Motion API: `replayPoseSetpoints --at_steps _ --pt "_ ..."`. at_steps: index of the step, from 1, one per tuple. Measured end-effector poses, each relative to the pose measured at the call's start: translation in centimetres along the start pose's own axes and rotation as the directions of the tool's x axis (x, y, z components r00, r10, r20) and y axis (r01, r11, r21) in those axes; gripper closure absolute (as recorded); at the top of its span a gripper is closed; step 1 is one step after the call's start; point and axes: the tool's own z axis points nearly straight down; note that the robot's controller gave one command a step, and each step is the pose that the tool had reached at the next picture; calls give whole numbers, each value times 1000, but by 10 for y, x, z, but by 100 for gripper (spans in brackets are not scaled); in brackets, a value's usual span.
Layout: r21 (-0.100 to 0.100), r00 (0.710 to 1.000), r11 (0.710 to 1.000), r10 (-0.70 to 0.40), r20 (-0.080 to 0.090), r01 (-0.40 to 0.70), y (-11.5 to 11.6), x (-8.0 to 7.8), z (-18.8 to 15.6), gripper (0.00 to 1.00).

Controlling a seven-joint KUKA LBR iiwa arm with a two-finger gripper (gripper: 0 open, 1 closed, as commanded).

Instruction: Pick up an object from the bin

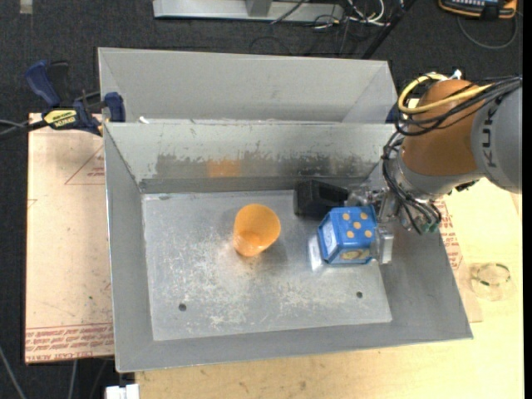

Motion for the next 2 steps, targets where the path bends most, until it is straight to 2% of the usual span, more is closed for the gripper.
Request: replayPoseSetpoints --at_steps 1,2 --pt "10 921 921 -389 22 389 6 37 8 100" --pt "10 921 921 -390 22 390 7 37 9 100"
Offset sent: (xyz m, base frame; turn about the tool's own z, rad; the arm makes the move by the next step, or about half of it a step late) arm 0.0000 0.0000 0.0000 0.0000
